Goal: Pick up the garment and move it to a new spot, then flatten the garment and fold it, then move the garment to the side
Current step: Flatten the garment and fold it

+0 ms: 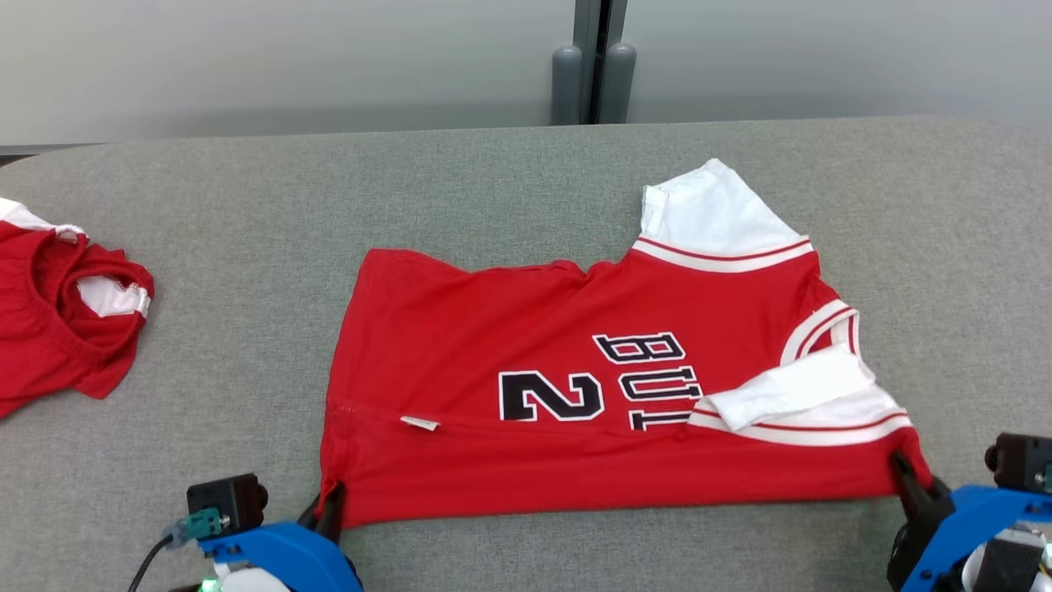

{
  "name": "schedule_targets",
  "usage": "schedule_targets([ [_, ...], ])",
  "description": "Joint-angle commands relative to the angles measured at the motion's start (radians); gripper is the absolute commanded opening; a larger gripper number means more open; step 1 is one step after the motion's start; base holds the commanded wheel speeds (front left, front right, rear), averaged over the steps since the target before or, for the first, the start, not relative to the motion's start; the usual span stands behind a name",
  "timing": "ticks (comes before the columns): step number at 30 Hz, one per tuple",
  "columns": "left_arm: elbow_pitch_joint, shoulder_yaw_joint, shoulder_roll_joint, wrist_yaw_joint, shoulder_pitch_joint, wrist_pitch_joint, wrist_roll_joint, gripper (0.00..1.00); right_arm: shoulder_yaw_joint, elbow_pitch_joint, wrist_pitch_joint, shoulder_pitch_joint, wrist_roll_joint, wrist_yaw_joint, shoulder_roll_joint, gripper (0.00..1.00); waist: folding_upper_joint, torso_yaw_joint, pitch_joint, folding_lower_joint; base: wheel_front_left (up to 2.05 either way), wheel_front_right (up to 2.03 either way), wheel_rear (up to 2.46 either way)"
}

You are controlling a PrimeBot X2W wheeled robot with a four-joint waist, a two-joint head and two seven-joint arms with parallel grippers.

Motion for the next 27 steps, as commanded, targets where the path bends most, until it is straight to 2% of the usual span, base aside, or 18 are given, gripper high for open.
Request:
schedule_targets([
  [1, -0.014, 0.011, 0.011, 0.017, 0.022, 0.004, -0.009, 0.0, 0.001, -0.013, 0.001, 0.026, 0.013, -0.002, -0.009, 0.0, 0.0, -0.001, -0.001, 0.0001, 0.0, 0.0, 0.0],
  [2, -0.025, 0.012, 0.011, 0.026, 0.037, 0.009, -0.014, 0.0, 0.008, -0.017, 0.006, 0.04, 0.021, -0.002, -0.009, 0.0, 0.0, -0.001, -0.001, 0.0001, 0.0, 0.0, 0.0],
  [3, -0.036, 0.011, 0.013, 0.035, 0.049, 0.015, -0.017, 0.21, 0.014, -0.02, 0.009, 0.053, 0.027, -0.002, -0.008, 0.1, 0.0, -0.002, -0.002, 0.0001, 0.0, 0.0, 0.0],
  [4, -0.047, 0.012, 0.014, 0.044, 0.059, 0.018, -0.02, 0.31, 0.016, -0.023, 0.006, 0.06, 0.031, -0.002, -0.008, 0.31, 0.0, -0.001, -0.003, 0.0001, 0.0, 0.0, 0.0],
  [5, -0.057, 0.014, 0.016, 0.053, 0.067, 0.02, -0.022, 0.49, 0.015, -0.026, 0.001, 0.062, 0.031, -0.002, -0.008, 1.0, 0.0, -0.001, -0.003, 0.0001, 0.0, 0.0, 0.0],
  [6, -0.066, 0.015, 0.017, 0.059, 0.074, 0.02, -0.022, 0.99, 0.015, -0.029, -0.001, 0.066, 0.031, -0.002, -0.008, 1.0, 0.0, -0.001, -0.004, 0.0001, 0.0, 0.0, 0.0],
  [11, -0.114, 0.02, 0.029, 0.069, 0.066, 0.018, -0.013, 1.0, 0.011, -0.066, 0.0, 0.028, 0.003, -0.001, -0.007, 1.0, 0.0, 0.004, -0.008, 0.0001, 0.0, 0.0, 0.0],
  [18, -0.179, 0.042, 0.071, 0.002, -0.052, 0.104, -0.055, 1.0, 0.056, -0.139, 0.084, -0.141, -0.076, -0.001, -0.006, 1.0, 0.0, -0.001, 0.01, 0.0001, 0.0, 0.0, 0.0],
  [23, -0.147, 0.056, 0.123, -0.035, -0.231, 0.23, -0.07, 1.0, 0.149, -0.091, 0.172, -0.344, -0.092, -0.001, -0.02, 1.0, 0.0, -0.018, 0.051, 0.0001, 0.0, 0.0, 0.0],
  [27, -0.09, 0.075, 0.139, -0.077, -0.372, 0.353, -0.128, 1.0, 0.233, -0.003, 0.213, -0.516, -0.07, -0.001, -0.046, 1.0, 0.0, -0.041, 0.106, 0.0001, 0.0, 0.0, 0.0],
])
